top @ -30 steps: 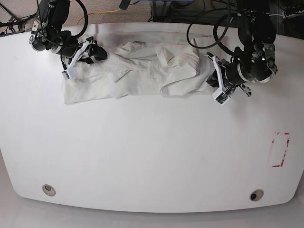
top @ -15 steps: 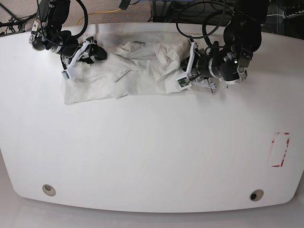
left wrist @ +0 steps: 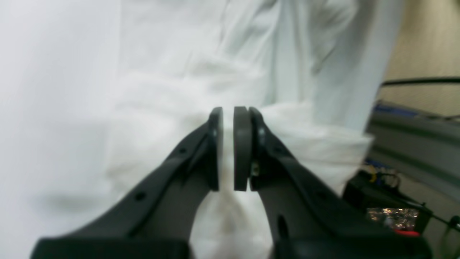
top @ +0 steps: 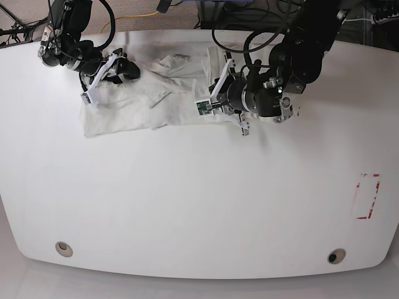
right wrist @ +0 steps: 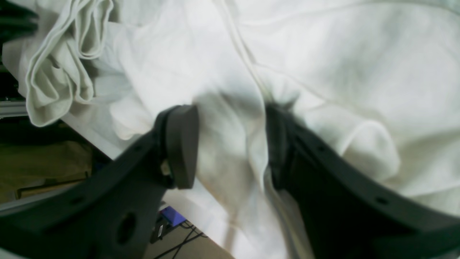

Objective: Fold the T-shirt properly
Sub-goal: 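Regrasp the shirt strip with the left gripper and pull it back outward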

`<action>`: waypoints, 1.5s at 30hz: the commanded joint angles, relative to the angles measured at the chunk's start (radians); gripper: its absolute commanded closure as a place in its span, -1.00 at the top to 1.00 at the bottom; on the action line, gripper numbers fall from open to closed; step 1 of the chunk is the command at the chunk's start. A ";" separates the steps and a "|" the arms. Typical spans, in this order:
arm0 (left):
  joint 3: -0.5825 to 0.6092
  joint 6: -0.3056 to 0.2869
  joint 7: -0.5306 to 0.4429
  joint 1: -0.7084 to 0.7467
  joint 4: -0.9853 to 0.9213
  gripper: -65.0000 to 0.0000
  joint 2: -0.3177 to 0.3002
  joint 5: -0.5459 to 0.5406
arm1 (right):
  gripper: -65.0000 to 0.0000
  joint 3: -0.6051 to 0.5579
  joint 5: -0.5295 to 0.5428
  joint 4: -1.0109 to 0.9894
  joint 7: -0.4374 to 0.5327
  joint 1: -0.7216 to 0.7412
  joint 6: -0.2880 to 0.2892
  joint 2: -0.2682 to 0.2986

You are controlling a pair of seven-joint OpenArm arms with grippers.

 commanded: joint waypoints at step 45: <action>-0.509 -0.001 -0.179 0.215 0.135 -0.87 0.039 0.514 | -0.08 0.044 0.170 0.012 -0.016 0.050 -0.005 0.058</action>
